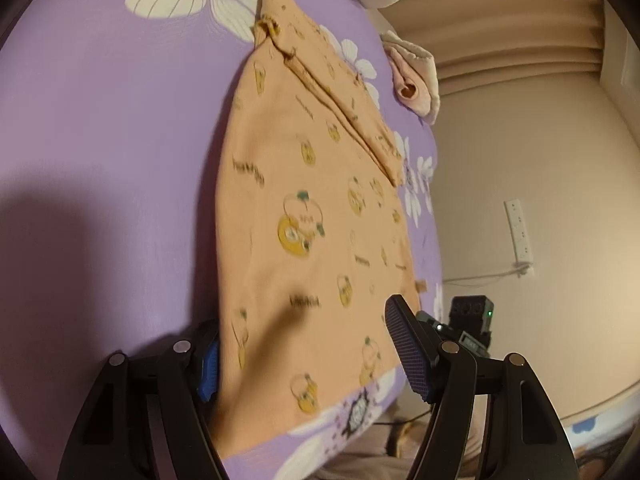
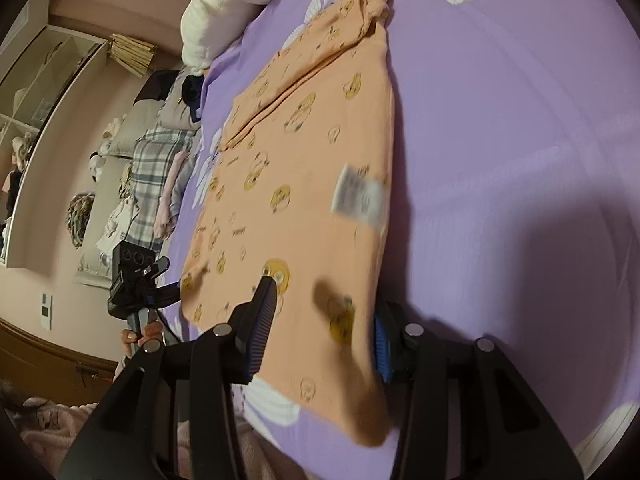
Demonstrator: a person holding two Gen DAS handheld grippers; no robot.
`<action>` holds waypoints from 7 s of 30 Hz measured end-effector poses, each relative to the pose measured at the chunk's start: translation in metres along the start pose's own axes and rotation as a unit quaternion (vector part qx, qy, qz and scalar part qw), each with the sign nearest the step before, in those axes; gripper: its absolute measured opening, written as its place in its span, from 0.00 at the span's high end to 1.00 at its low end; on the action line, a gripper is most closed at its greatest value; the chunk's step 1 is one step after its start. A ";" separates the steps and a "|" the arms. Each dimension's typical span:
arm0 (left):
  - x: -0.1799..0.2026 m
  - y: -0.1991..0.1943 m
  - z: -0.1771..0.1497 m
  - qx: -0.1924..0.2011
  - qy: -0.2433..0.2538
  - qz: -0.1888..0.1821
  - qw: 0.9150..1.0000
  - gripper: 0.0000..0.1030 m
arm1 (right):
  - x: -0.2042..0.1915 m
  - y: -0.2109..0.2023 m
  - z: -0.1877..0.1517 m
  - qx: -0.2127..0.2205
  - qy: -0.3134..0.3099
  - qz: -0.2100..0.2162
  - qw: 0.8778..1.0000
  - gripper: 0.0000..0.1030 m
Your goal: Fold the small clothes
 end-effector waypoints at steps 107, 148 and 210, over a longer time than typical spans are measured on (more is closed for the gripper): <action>0.040 0.010 0.154 0.088 0.026 0.041 0.995 1.00 | -0.041 -0.006 0.184 0.136 -0.063 -0.033 0.988 0.96; 0.026 0.006 0.179 0.089 0.037 0.131 0.987 0.31 | -0.027 -0.005 0.207 0.121 -0.074 -0.137 0.980 0.75; -0.012 0.046 0.159 0.058 -0.001 0.074 0.996 0.60 | -0.093 0.104 0.164 0.042 -0.168 -0.151 0.973 0.71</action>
Point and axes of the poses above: each gripper's, at about its wrist camera, not at the fingertips, and y roughly the way its jaws point, x to its right, z to its top, the point moved 6 cm from there along y, roughly the way its jaws point, and after that the axes turned 2 degrees about -z, right-handed, at the moved point
